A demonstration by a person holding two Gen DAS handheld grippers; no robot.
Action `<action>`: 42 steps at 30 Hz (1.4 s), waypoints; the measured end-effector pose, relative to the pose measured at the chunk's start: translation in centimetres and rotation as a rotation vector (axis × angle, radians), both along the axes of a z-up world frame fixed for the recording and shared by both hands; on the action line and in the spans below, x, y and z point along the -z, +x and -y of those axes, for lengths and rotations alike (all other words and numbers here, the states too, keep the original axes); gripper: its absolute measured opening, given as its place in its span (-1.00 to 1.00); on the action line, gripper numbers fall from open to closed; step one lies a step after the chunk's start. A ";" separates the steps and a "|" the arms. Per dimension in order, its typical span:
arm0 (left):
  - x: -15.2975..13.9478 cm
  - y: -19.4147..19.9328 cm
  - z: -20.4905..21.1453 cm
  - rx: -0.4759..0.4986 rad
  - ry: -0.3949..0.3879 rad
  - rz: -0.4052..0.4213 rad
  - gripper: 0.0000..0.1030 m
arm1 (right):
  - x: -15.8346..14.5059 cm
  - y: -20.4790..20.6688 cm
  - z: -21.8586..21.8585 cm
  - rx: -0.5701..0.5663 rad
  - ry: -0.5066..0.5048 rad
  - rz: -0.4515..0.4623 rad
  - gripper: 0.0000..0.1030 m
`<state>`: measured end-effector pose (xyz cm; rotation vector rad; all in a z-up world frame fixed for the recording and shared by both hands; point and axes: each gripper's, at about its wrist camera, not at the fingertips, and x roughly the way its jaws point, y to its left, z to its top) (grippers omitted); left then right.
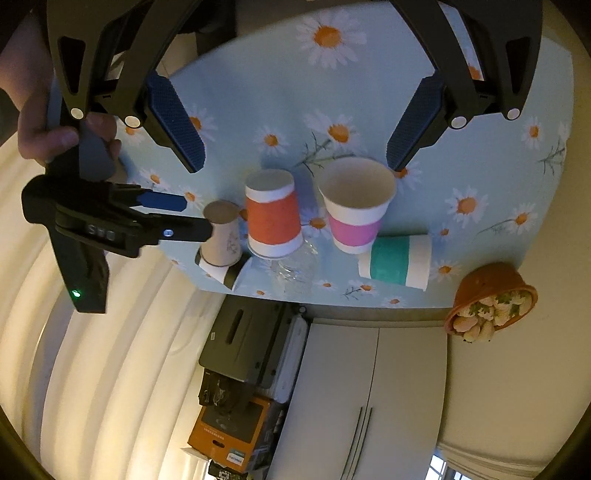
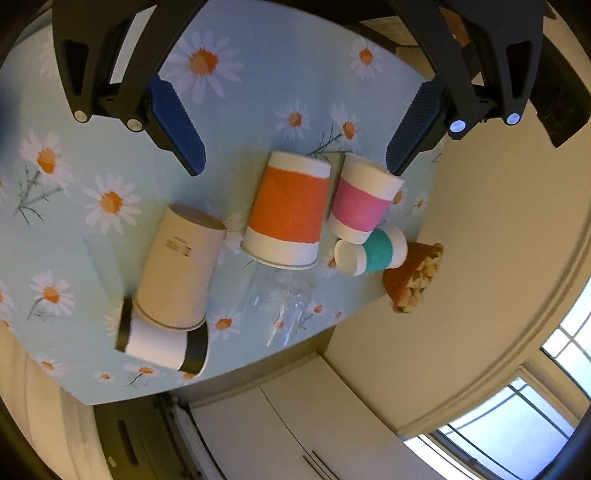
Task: Flip cup upright
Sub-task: 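Move the right tool to the orange-banded cup and close its fingers around it, then lift the orange-banded cup with the right tool and rotate it upright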
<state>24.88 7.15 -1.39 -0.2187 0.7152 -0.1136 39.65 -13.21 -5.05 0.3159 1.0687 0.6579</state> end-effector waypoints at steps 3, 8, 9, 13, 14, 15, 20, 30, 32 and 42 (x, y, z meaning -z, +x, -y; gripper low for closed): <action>0.4 1.0 -0.5 -0.001 0.001 -0.019 0.87 | 0.9 1.2 -1.2 -0.019 0.012 -0.052 0.89; 0.9 2.1 -1.0 0.007 0.001 -0.040 0.87 | 2.4 2.7 -2.6 -0.028 -0.007 -0.117 0.75; 0.9 2.0 -0.9 0.013 -0.001 -0.043 0.87 | 2.6 2.9 -2.9 -0.026 -0.021 -0.121 0.74; 1.2 2.3 -0.8 0.024 -0.019 -0.056 0.87 | 3.1 3.6 -3.8 -0.019 -0.063 -0.115 0.69; 1.2 2.3 -0.7 0.027 -0.017 -0.058 0.87 | 3.2 3.8 -4.0 -0.018 -0.065 -0.122 0.62; 1.3 2.4 -0.5 0.032 -0.010 -0.063 0.87 | 3.3 4.0 -4.2 -0.019 -0.065 -0.127 0.56; 2.1 2.8 0.1 0.046 0.001 -0.100 0.87 | 3.9 4.6 -4.3 0.001 -0.068 -0.152 0.41; 2.8 3.1 0.8 0.040 0.019 -0.134 0.87 | 5.9 5.5 -4.5 -0.002 -0.053 -0.223 0.21; 2.9 3.1 0.8 0.037 0.019 -0.138 0.87 | 5.8 5.4 -4.3 0.001 -0.047 -0.227 0.21; 2.7 2.5 0.3 0.027 0.020 -0.130 0.87 | 3.7 3.6 -2.1 -0.037 0.001 -0.214 0.20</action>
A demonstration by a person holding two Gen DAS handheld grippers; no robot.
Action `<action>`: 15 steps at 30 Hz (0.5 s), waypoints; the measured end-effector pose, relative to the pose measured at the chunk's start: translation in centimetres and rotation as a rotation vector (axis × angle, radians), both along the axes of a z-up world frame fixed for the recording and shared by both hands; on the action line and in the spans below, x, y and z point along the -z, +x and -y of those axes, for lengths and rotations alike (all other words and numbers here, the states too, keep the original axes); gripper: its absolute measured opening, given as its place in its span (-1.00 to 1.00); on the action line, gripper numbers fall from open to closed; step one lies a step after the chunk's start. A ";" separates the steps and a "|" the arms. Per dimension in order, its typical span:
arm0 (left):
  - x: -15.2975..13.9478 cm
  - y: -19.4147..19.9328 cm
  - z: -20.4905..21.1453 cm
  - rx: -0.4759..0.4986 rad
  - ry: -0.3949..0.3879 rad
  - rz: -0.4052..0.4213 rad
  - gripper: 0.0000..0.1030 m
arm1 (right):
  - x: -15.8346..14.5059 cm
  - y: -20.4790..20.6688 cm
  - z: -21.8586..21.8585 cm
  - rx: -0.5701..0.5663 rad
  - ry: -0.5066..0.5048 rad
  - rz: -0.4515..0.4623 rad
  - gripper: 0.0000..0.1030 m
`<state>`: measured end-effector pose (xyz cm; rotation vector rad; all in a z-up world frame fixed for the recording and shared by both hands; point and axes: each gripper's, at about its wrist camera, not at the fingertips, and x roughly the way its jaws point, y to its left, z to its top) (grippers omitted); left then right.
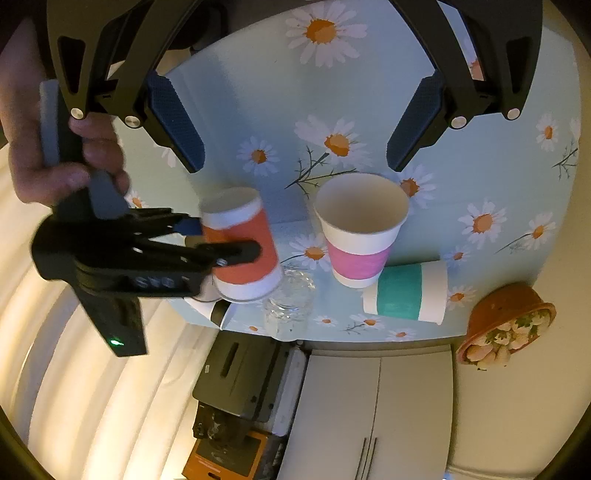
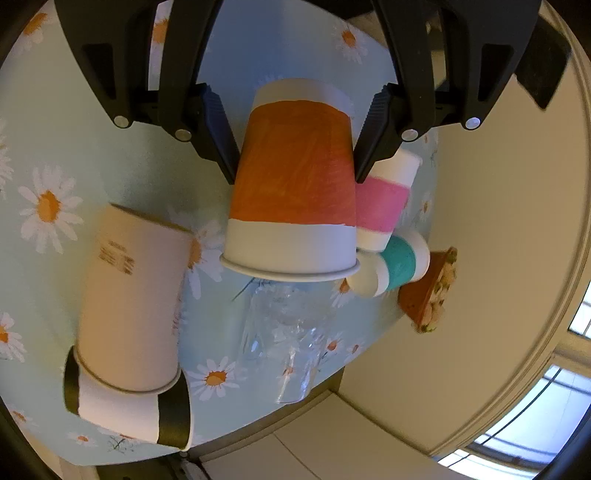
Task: Flip cup upright
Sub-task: 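Lift the orange-banded cup with the right tool and rotate it upright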
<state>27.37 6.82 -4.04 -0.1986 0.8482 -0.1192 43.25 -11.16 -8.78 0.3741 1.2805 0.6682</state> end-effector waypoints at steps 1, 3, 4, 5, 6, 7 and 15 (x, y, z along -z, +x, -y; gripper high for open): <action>0.0 -0.1 -0.1 -0.001 0.000 -0.001 0.87 | -0.3 -0.4 0.2 -0.008 0.000 0.009 0.20; 0.3 -0.1 0.0 0.003 0.007 -0.009 0.87 | -0.7 -1.3 1.0 -0.025 0.008 0.017 0.20; 0.3 -0.1 0.1 0.007 0.015 -0.013 0.87 | -0.9 -1.7 1.4 -0.033 0.014 0.017 0.20; 0.4 -0.2 0.1 0.012 0.020 -0.015 0.87 | -1.1 -2.1 1.8 -0.041 0.016 0.019 0.20; 0.4 -0.3 0.2 0.021 0.023 -0.017 0.87 | -1.2 -2.4 2.0 -0.047 0.016 0.019 0.20; 0.5 -0.4 0.2 0.028 0.022 -0.019 0.87 | -1.3 -2.7 2.1 -0.054 0.015 0.016 0.20; 1.7 -0.9 1.1 0.164 -0.020 -0.081 0.87 | -0.4 -5.2 2.5 -0.126 -0.002 -0.016 0.20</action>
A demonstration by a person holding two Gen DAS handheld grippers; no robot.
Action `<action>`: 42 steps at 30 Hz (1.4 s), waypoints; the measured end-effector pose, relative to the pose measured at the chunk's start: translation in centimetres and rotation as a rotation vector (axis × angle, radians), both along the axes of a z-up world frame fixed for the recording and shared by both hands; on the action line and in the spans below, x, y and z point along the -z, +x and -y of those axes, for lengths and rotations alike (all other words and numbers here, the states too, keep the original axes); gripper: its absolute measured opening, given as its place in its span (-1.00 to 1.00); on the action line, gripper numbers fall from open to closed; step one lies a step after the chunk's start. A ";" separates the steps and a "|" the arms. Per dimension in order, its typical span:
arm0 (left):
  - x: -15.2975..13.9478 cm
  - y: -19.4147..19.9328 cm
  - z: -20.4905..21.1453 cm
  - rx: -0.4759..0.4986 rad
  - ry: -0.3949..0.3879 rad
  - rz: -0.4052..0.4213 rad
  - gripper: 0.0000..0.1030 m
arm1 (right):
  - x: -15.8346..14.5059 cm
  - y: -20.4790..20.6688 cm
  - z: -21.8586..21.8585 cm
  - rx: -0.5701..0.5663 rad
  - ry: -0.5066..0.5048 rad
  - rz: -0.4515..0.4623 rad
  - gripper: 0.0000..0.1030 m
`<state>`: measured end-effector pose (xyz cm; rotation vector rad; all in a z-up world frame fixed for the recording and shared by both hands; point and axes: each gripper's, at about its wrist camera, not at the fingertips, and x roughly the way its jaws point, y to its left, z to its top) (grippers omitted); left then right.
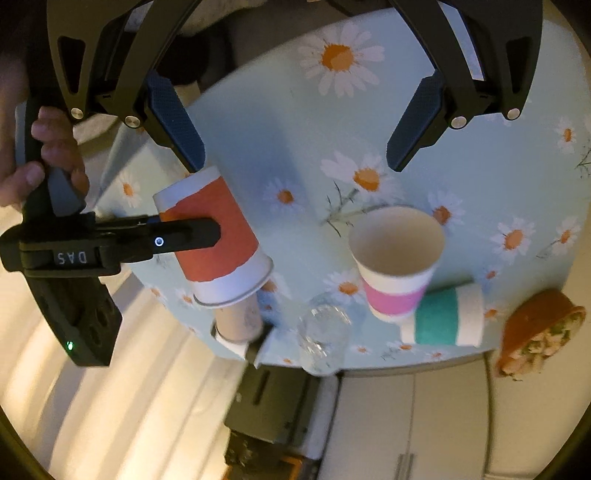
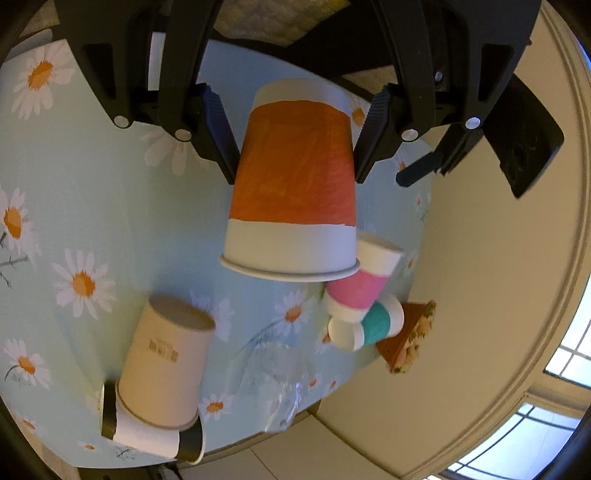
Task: Flip cup upright
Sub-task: 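Lift the orange-banded cup with the right tool and rotate it upright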
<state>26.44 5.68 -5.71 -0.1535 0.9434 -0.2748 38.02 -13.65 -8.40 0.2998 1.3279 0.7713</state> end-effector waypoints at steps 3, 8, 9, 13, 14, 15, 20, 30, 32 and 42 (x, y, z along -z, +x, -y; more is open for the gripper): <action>0.5 -0.3 0.1 0.023 -0.014 -0.023 0.87 | 0.8 -0.8 0.4 -0.019 -0.019 -0.020 0.20; 0.8 -0.7 -0.4 0.032 -0.038 -0.046 0.87 | 1.6 -1.9 0.5 -0.030 -0.046 -0.035 0.20; 0.8 -0.6 -0.5 0.029 -0.047 -0.050 0.87 | 1.8 -2.2 0.5 -0.033 -0.053 -0.041 0.20; 0.8 -0.6 -1.1 0.020 -0.086 -0.060 0.87 | 2.2 -2.7 0.4 -0.034 -0.063 -0.047 0.20; 0.7 -0.7 -1.2 0.017 -0.094 -0.060 0.87 | 2.3 -2.8 0.5 -0.030 -0.064 -0.049 0.21; 0.6 -0.7 -1.3 0.013 -0.108 -0.057 0.87 | 2.3 -3.0 0.5 -0.027 -0.065 -0.050 0.22; 0.3 -0.7 -1.1 0.012 -0.100 -0.047 0.87 | 2.6 -3.5 0.4 -0.028 -0.065 -0.055 0.25; 0.6 -0.8 -0.7 0.022 -0.064 -0.052 0.87 | 2.5 -3.3 0.8 -0.003 -0.075 -0.027 0.42; 0.6 -0.8 -0.7 0.021 -0.063 -0.052 0.87 | 2.4 -3.3 0.7 -0.004 -0.074 -0.026 0.42; 0.8 -0.7 -0.7 0.021 -0.059 -0.054 0.87 | 2.0 -3.8 1.7 0.015 -0.052 -0.032 0.42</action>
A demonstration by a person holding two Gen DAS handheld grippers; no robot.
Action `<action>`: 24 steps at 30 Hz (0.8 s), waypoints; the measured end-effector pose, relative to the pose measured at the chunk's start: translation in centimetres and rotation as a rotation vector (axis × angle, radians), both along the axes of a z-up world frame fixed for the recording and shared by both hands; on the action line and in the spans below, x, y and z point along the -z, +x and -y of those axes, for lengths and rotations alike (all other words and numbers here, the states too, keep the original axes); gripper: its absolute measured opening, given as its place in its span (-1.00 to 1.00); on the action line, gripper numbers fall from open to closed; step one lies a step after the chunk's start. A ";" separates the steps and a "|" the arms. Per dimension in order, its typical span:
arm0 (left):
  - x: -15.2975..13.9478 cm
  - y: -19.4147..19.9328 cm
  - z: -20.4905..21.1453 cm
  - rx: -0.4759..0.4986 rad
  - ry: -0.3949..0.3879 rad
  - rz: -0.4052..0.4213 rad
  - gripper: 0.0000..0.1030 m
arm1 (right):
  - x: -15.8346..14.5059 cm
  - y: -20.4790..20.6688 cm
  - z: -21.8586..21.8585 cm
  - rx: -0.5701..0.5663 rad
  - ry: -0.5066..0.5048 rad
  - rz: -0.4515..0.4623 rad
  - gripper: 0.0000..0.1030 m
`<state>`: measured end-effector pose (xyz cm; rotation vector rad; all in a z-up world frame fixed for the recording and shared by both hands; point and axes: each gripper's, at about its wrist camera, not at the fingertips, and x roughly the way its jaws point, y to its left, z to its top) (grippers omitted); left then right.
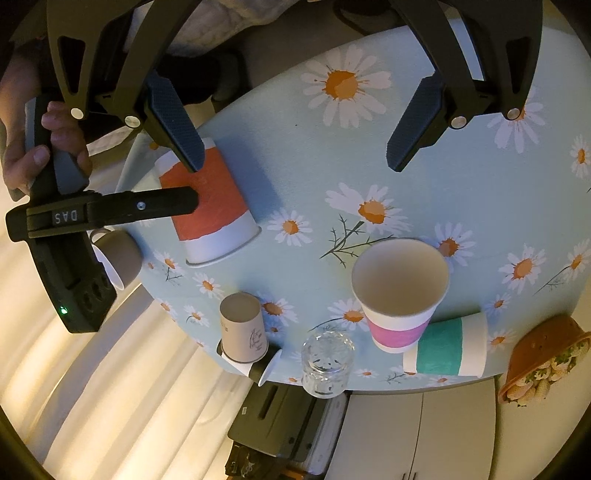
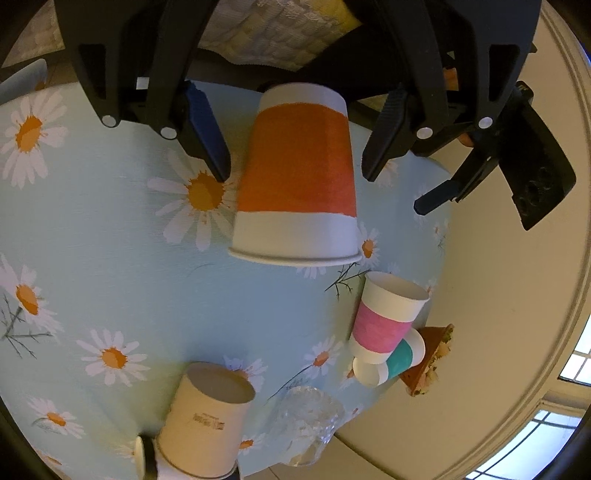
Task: Flip cup upright
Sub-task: 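Lift the orange-banded cup with the right tool and rotate it upright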
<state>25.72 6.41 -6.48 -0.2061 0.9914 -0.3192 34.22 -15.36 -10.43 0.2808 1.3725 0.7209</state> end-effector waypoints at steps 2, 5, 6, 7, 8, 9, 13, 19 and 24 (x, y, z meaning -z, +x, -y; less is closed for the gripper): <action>-0.1 0.0 0.0 0.000 -0.003 0.002 0.87 | -0.1 -0.3 0.6 0.008 0.026 -0.015 0.42; -0.4 -0.3 0.5 0.006 -0.015 0.011 0.87 | -0.8 -1.1 1.8 0.020 0.063 -0.011 0.42; -0.5 -0.4 0.6 0.008 -0.024 0.010 0.87 | -1.1 -1.4 2.3 0.030 0.080 -0.005 0.42; -0.6 -0.4 0.9 0.014 -0.038 0.010 0.87 | -1.4 -1.7 2.9 0.037 0.093 0.001 0.42; -0.7 -0.4 1.1 0.018 -0.048 0.008 0.87 | -1.7 -2.0 3.4 0.042 0.104 0.008 0.42; -0.7 -0.4 1.3 0.018 -0.062 0.003 0.87 | -2.0 -2.3 4.1 0.052 0.116 0.020 0.42; -1.2 0.3 2.5 0.011 -0.114 0.007 0.87 | -2.8 -3.3 6.9 0.100 0.148 0.054 0.42; -1.1 2.2 4.7 0.002 -0.189 -0.048 0.84 | -3.4 -4.6 11.4 0.174 0.171 0.107 0.42; -0.9 3.9 6.8 0.021 -0.207 -0.111 0.84 | -3.4 -5.2 13.0 0.187 0.204 0.111 0.42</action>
